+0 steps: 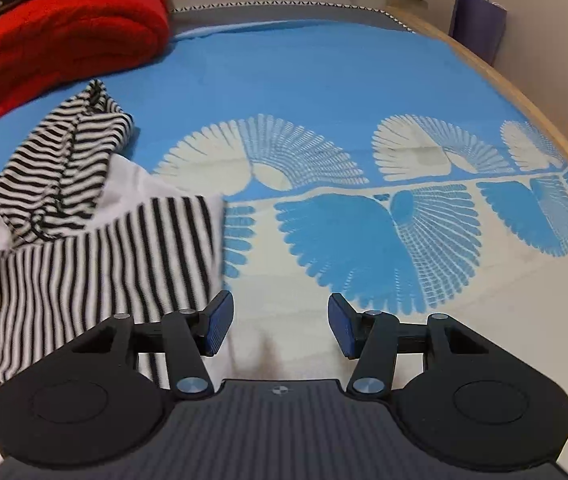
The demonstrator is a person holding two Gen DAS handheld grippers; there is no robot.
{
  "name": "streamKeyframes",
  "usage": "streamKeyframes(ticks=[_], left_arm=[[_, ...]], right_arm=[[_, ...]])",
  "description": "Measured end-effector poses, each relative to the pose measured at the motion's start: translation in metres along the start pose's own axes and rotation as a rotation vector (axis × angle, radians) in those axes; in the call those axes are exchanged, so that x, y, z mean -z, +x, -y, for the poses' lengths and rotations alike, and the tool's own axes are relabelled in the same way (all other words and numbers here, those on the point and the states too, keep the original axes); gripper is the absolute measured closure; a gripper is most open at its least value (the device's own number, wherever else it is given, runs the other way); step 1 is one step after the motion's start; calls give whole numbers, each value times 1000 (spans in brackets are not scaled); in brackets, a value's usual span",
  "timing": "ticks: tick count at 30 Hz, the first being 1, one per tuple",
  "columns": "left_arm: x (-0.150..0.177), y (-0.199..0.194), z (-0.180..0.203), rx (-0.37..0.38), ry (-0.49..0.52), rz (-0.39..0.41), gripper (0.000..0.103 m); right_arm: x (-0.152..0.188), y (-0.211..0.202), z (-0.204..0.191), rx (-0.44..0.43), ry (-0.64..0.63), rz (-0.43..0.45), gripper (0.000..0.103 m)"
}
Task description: Fold small clothes
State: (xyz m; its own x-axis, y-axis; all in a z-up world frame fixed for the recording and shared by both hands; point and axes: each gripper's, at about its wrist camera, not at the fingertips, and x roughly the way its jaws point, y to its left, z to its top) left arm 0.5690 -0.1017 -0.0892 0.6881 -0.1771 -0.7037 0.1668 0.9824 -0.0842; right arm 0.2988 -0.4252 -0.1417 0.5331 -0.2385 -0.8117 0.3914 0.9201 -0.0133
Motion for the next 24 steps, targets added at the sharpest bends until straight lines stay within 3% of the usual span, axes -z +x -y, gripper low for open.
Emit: streamKeyframes(ticks=[6, 11, 15, 16, 18, 19, 21, 24], left_arm=[[-57, 108, 4, 43, -145, -56, 63], [-86, 179, 8, -17, -196, -100, 31], [-90, 211, 7, -26, -223, -156, 32], [-87, 213, 6, -15, -222, -163, 36], [-86, 216, 8, 23, -195, -177, 87], [-86, 215, 9, 39, -176, -185, 102], [-87, 195, 12, 61, -133, -127, 102], [-85, 141, 19, 182, -54, -34, 102]], right_arm=[[-2, 6, 12, -28, 37, -10, 48], [-1, 14, 9, -51, 39, -35, 48], [-1, 17, 8, -53, 36, -42, 48], [-1, 17, 8, -50, 40, -41, 48], [-2, 17, 9, -44, 45, -39, 48], [-2, 16, 9, -42, 47, -37, 48], [-3, 13, 9, -50, 51, -31, 48], [-7, 6, 8, -59, 58, -13, 48]])
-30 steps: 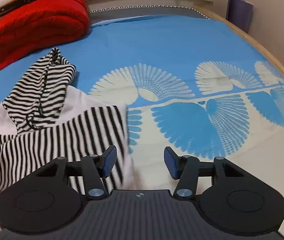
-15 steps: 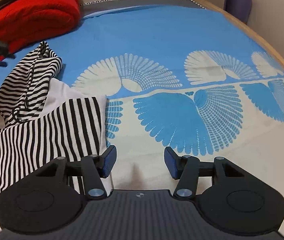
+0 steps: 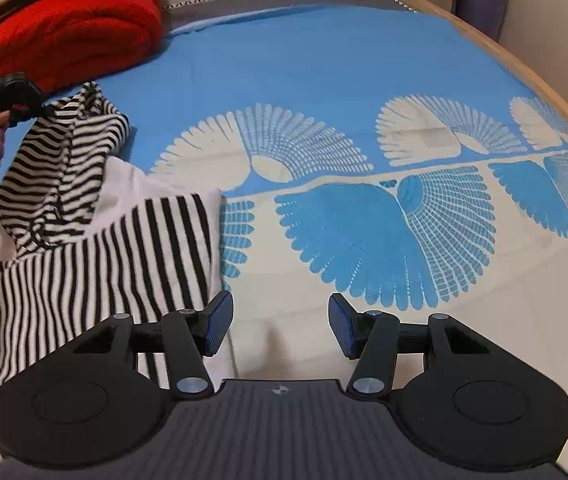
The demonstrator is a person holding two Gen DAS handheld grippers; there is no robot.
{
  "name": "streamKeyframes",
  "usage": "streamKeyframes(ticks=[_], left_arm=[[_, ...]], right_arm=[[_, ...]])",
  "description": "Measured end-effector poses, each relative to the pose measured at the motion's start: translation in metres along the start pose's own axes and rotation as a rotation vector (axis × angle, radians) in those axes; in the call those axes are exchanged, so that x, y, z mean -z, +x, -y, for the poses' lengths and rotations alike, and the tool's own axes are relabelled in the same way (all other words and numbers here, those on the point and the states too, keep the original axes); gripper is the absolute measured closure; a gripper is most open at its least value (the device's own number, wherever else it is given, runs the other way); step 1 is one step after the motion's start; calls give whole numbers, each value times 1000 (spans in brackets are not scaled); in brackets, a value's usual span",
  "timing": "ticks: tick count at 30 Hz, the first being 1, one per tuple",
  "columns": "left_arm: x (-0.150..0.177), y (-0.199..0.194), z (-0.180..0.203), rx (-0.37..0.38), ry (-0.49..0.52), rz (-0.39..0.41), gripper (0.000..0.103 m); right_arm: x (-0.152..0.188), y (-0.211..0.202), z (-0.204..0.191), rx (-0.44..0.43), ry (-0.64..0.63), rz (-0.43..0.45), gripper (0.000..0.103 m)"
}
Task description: Fold small clothes
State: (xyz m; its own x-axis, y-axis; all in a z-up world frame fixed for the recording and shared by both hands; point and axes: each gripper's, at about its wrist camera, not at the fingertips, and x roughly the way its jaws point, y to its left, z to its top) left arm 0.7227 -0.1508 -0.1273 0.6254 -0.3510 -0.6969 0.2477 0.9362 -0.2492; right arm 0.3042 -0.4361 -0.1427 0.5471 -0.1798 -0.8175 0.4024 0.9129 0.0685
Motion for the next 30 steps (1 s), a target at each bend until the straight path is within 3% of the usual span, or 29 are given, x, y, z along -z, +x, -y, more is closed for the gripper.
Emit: streamKeyframes(ticks=[4, 7, 10, 12, 13, 15, 17, 19, 21, 22, 24, 25, 28, 30], left_arm=[[43, -97, 19, 166, 99, 56, 102], [106, -178, 22, 252, 165, 17, 102], [179, -248, 10, 226, 219, -137, 102], [210, -278, -14, 152, 128, -234, 101], [219, -292, -27, 110, 60, -244, 99], [222, -316, -49, 67, -96, -172, 94], [223, -325, -68, 93, -273, -106, 78], [228, -317, -72, 72, -350, -75, 74], [226, -288, -69, -16, -371, -164, 72], [227, -275, -71, -40, -376, -201, 66], [235, -254, -75, -71, -397, -272, 64], [239, -249, -81, -77, -430, -284, 63], [246, -242, -94, -62, -528, -302, 58], [250, -239, -94, -76, -546, -318, 58]], right_arm=[[-6, -13, -2, -26, 30, 25, 48], [-10, -25, -4, -47, 54, 52, 48], [-14, -36, -5, -69, 93, 74, 48], [-15, -42, -6, -79, 120, 93, 48], [-15, -45, -7, -84, 130, 101, 48], [-14, -48, -11, -105, 145, 114, 49], [-11, -49, -15, -132, 165, 125, 50], [-7, -47, -21, -174, 182, 122, 59], [-2, -38, -28, -220, 206, 86, 68], [2, -30, -32, -236, 222, 51, 68], [8, -15, -40, -267, 248, -28, 67], [12, -7, -45, -278, 257, -74, 66], [22, 19, -57, -287, 299, -180, 52], [28, 33, -64, -268, 317, -216, 51]])
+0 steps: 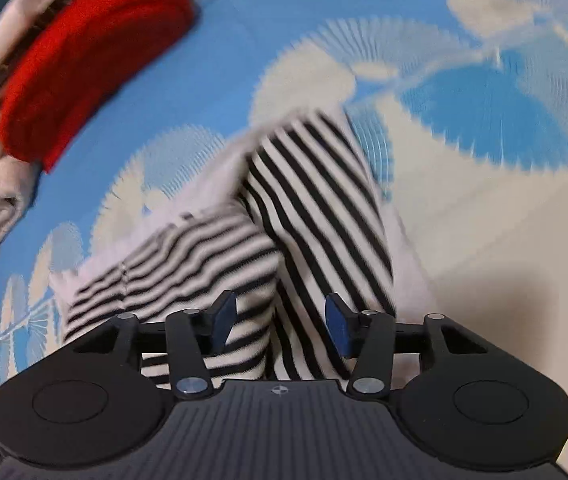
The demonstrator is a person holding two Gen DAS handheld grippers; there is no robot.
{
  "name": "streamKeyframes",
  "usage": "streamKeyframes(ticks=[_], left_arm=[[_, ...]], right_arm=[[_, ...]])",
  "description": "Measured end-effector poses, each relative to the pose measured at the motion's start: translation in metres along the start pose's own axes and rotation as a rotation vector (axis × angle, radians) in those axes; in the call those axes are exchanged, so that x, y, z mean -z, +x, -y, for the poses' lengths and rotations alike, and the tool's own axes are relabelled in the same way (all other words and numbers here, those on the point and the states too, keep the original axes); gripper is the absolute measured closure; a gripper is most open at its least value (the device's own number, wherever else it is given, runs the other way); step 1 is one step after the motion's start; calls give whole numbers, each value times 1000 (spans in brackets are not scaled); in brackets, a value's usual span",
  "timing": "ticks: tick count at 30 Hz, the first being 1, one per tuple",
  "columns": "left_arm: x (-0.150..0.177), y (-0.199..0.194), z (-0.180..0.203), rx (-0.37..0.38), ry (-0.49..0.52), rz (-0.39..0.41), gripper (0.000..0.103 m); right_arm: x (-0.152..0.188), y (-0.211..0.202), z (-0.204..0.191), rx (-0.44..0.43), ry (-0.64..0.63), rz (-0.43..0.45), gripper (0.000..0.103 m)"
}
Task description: Fold small clothes
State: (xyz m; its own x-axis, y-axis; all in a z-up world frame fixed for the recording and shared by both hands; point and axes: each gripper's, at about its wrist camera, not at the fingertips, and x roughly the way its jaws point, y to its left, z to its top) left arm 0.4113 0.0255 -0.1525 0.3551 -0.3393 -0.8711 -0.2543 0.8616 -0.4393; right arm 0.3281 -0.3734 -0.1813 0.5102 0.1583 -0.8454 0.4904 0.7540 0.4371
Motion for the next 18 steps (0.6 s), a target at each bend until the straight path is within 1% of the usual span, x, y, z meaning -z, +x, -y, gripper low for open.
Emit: streamKeyframes(ticks=[2, 3, 4, 5, 6, 7, 8, 9, 11, 12, 13, 14, 15, 16, 17, 18], left_arm=[[1, 6, -5, -7, -27, -16, 59], [2, 1, -4, -2, -44, -19, 61], [2, 3, -6, 7, -57, -23, 73], [2, 4, -9, 21, -63, -25, 93], [0, 3, -10, 36, -65, -17, 99], [-3, -1, -10, 57, -63, 13, 100], [-5, -10, -8, 93, -50, 55, 102], [-8, -20, -5, 141, -28, 109, 102], [-16, -46, -5, 268, -7, 240, 102], [-18, -54, -7, 316, -6, 289, 102], [-20, -61, -10, 350, -2, 323, 101], [-20, -63, -12, 373, 4, 328, 101], [-20, -60, -14, 373, 10, 304, 101], [-19, -53, -16, 336, 22, 258, 101], [-18, -41, -18, 258, 42, 183, 99], [-16, -24, -22, 151, 53, 93, 97]], right_arm=[[2, 9, -1, 7, 8, -11, 52], [4, 12, -3, 7, 9, -10, 53], [5, 14, -6, 1, 6, -5, 58], [6, 14, -8, -19, 2, -3, 77], [6, 13, -10, -51, 2, 3, 99], [5, 7, -11, -87, 10, 24, 102], [0, -3, -11, -135, 31, 73, 102], [-5, -16, -8, -178, 54, 134, 102], [-17, -45, 3, -243, 103, 266, 102], [-23, -55, 11, -263, 135, 315, 102], [-27, -62, 20, -267, 166, 341, 102], [-29, -64, 26, -261, 187, 342, 102], [-31, -62, 31, -242, 198, 318, 102], [-32, -57, 33, -199, 196, 272, 103], [-30, -48, 35, -142, 192, 218, 102], [-28, -40, 36, -73, 185, 166, 103]])
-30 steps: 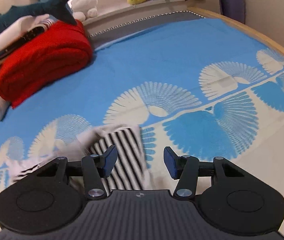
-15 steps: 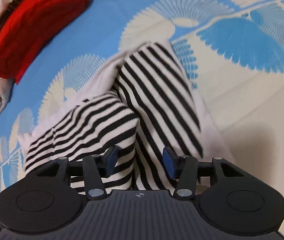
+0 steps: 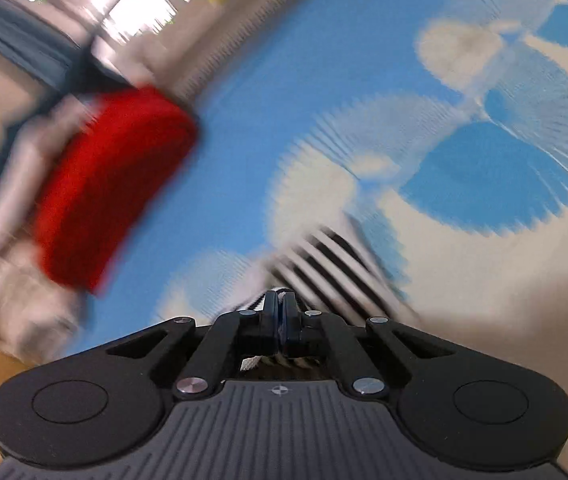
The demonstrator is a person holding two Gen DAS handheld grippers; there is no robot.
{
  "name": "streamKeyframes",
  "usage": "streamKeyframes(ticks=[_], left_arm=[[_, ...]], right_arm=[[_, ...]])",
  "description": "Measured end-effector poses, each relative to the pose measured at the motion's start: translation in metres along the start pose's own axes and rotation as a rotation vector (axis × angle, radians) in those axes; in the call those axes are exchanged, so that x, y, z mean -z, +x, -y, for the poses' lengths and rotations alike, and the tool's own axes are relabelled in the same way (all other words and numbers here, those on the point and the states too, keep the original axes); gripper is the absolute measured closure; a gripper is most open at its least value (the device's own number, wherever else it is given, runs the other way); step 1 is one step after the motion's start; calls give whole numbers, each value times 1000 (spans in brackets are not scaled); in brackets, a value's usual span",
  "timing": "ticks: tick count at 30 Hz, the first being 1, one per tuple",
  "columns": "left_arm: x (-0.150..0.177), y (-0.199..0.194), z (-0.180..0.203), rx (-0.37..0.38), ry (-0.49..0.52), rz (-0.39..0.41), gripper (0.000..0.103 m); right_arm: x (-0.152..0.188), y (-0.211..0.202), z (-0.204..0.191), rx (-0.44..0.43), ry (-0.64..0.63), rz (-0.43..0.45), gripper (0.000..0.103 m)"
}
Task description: Fold small clothes
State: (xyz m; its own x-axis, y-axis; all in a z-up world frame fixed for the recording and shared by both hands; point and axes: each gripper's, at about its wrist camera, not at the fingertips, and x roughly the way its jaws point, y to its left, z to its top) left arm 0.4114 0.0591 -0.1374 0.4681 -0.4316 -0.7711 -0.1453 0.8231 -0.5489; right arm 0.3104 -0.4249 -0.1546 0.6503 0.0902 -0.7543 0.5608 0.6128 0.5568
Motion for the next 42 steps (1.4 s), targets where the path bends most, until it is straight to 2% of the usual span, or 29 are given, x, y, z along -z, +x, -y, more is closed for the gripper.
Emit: streamKeyframes(ticks=[1, 2, 4, 5, 6, 7, 8, 9, 10, 11, 15, 16, 17, 18, 22, 24, 25, 27, 28, 29, 31, 32, 34, 36, 37, 39, 40, 41, 42], left_arm=[[5, 16, -12, -119, -16, -95, 94], [8, 26, -24, -188, -57, -153, 87], [9, 28, -42, -145, -170, -155, 80], [6, 23, -44, -112, -204, -136, 78], [3, 18, -41, -93, -204, -108, 74], [1, 14, -37, -80, -193, -78, 62], [-1, 10, -34, -74, -183, -49, 53], [-1, 9, -31, -72, -182, -40, 51], [-2, 11, -30, -70, -188, -40, 51], [-1, 14, -30, -66, -202, -45, 51], [4, 31, -35, -78, -236, -73, 53], [5, 34, -35, -81, -236, -73, 59], [3, 36, -34, -74, -234, -71, 85], [2, 34, -33, -61, -226, -66, 99], [-7, 2, -9, -4, -101, 64, 101], [-9, -4, -4, -25, -60, 104, 101], [-9, 0, -9, -67, -69, 84, 100], [-4, 16, -28, -148, -146, -14, 98], [-2, 21, -33, -176, -170, -50, 97], [-1, 20, -34, -192, -166, -48, 97], [-5, 7, -20, -183, -99, 20, 95], [-7, -1, -12, -166, -54, 57, 91], [-8, -12, 1, -119, 2, 114, 90], [-8, -7, 10, -48, 21, 96, 90], [-6, -1, 10, -25, 23, 74, 90], [0, 13, 4, -26, 5, 19, 90], [3, 22, -2, -41, -14, -11, 90], [6, 28, -9, -72, -36, -43, 90], [8, 36, -16, -126, -58, -80, 90]], right_arm=[[5, 9, 3, 97, -24, -51, 103], [7, 17, 7, 149, -31, -94, 102], [13, 24, 17, 164, 23, -135, 99], [16, 23, 19, 146, 48, -124, 99], [16, 20, 16, 125, 45, -106, 99], [17, 17, 11, 100, 23, -86, 99], [16, 16, 4, 77, 9, -78, 90], [17, 16, 0, 51, 2, -78, 73], [18, 18, -3, 31, 1, -85, 65], [17, 22, -7, 18, 1, -93, 58], [25, 37, -11, 4, -7, -127, 58], [26, 40, -12, 5, -13, -136, 59], [25, 42, -10, -4, -19, -142, 69], [26, 42, -10, -29, -16, -139, 102], [15, 11, -8, -95, 42, 41, 102], [12, 13, -4, -43, 43, 32, 102], [12, 22, 1, 10, 50, -13, 102], [17, 41, 14, 104, 76, -128, 98], [21, 45, 18, 149, 87, -155, 94], [21, 42, 17, 157, 89, -138, 90], [19, 29, 2, 170, 23, -54, 83], [20, 17, -11, 177, -38, 25, 76], [24, -4, -31, 185, -147, 185, 74], [27, -13, -41, 106, -200, 235, 69], [28, -11, -44, 37, -213, 206, 67], [30, 0, -44, -61, -203, 112, 66], [33, 7, -43, -83, -192, 58, 66], [36, 18, -42, -81, -190, -18, 61], [38, 31, -40, -41, -202, -103, 57]])
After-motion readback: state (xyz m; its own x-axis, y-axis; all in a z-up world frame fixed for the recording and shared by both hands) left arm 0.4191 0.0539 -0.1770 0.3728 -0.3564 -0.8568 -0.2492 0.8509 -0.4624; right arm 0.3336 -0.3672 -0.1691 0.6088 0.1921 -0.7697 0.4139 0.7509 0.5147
